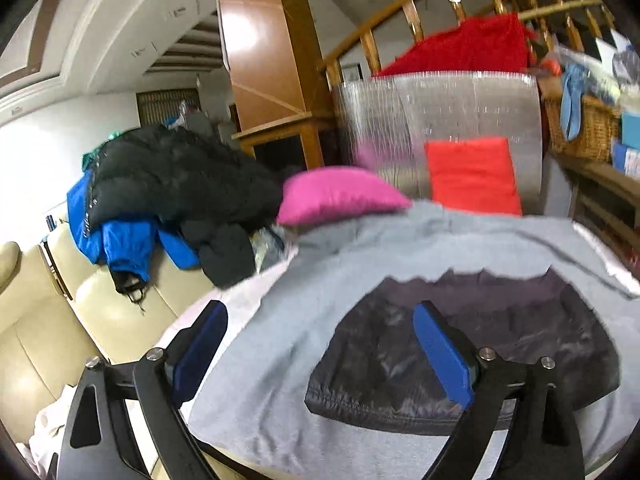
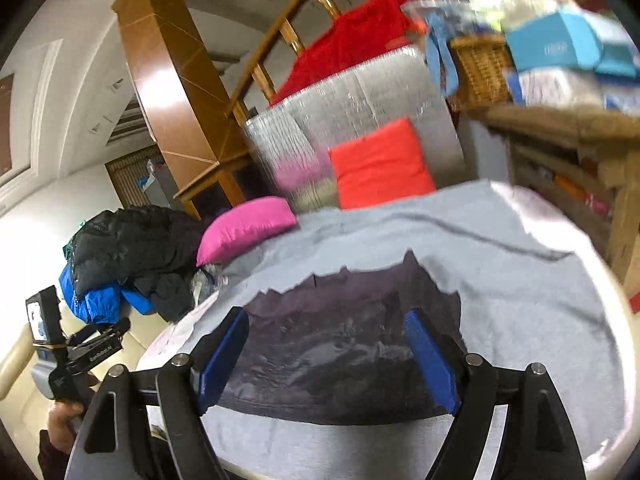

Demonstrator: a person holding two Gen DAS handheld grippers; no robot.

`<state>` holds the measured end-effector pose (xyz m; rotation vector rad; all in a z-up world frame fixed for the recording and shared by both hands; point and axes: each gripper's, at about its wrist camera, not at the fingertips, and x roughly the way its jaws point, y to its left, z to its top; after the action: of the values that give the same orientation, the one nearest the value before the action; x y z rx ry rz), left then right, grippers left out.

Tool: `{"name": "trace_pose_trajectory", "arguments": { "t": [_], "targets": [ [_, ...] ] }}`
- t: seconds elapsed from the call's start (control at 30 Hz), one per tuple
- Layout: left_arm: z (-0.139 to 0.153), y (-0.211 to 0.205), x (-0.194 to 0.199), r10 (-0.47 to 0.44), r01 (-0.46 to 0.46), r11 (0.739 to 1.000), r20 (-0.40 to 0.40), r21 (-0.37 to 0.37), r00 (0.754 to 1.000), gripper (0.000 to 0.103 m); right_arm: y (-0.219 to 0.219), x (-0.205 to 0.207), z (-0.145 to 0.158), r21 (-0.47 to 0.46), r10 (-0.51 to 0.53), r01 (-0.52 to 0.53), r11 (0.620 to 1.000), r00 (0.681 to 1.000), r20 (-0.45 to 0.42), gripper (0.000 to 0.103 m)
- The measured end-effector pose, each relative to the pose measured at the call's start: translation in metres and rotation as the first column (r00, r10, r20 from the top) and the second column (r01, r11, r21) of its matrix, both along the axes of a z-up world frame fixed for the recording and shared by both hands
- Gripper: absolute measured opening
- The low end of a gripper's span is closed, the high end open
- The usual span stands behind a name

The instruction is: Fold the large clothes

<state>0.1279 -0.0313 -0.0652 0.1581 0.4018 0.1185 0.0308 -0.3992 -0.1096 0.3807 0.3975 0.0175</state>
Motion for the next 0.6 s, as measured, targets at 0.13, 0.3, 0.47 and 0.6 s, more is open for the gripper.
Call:
{"name": "trace_pose_trajectory", "arguments": {
  "t": [0.13, 0.3, 0.47, 0.6],
  "targets": [
    [0.029, 0.004, -0.022, -0.015, 0.016, 1.0, 0.052, -0.017, 0.999, 0.099, 0.019, -0.026, 0.034, -0.093, -0.085, 0.085, 0.992, 0.996, 0.011, 0.084],
    [0.062, 0.01, -0.052, -0.026, 0.032, 0.999, 0.131, -0.044, 0.991, 0.102, 0.036, -0.045, 0.065, -0.193, -0.209, 0.206, 0.959, 0.978, 0.002, 0.084],
    [0.082, 0.02, -0.073, -0.039, 0.054, 0.995, 0.175, -0.081, 0.984, 0.103, 0.049, -0.07, 0.093, -0.247, -0.293, 0.292, 0.924, 0.956, 0.035, 0.084],
    [0.093, 0.025, -0.088, -0.041, 0.061, 0.994, 0.212, -0.09, 0.976, 0.103, 0.068, -0.096, 0.116, -0.293, -0.339, 0.361, 0.885, 0.932, 0.124, 0.085]
  ]
}}
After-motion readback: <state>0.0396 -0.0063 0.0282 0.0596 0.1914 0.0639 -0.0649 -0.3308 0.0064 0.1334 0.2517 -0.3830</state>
